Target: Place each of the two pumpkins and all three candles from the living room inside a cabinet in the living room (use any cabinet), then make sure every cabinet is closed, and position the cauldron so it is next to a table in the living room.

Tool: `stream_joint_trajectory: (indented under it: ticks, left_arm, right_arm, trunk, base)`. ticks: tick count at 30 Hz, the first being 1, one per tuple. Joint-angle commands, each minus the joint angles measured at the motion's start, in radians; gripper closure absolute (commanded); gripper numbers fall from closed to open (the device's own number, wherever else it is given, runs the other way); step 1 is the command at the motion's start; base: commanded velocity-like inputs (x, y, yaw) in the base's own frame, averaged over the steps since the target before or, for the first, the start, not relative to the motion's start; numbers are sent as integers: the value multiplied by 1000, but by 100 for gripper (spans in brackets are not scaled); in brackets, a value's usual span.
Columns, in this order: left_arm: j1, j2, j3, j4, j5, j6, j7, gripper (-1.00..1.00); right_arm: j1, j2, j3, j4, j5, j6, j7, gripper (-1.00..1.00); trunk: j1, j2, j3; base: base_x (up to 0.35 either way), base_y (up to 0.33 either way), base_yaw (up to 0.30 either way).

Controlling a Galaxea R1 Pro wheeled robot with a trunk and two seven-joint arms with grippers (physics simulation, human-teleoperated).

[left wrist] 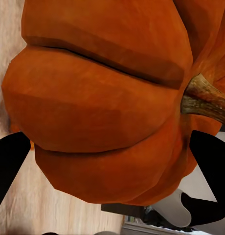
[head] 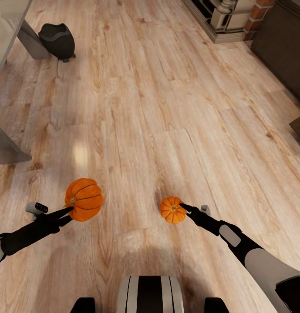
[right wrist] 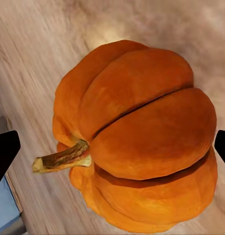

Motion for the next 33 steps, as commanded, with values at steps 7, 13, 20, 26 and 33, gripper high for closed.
stream_joint_trajectory:
  ticks: [7, 13, 20, 26, 33]
  left_arm:
    - [-1, 0, 0, 1, 1, 5, -2, 100]
    - [-1, 0, 0, 2, 1, 4, -2, 100]
    - [-1, 0, 0, 4, 1, 3, -2, 100]
    - [-1, 0, 0, 4, -1, 3, -2, 100]
    - [-1, 0, 0, 4, -2, 3, -2, 100]
  right_arm:
    - [0, -1, 5, -1, -10, 7, 1, -100]
    - [0, -1, 6, 0, -8, 11, -1, -100]
    - [0, 0, 12, 3, -8, 14, -34, -100]
    - [0, 0, 12, 3, -8, 17, -53, -100]
    - [0, 0, 13, 3, -8, 17, -62, -100]
  trunk:
    - [0, 0, 0]
    - [0, 0, 0]
    - [0, 0, 0]
    - [0, 0, 0]
    - [0, 0, 0]
  base:
    - [2, 73, 0]
    - [0, 28, 0]
    - [0, 1, 0]
    - [0, 0, 0]
    - [0, 0, 0]
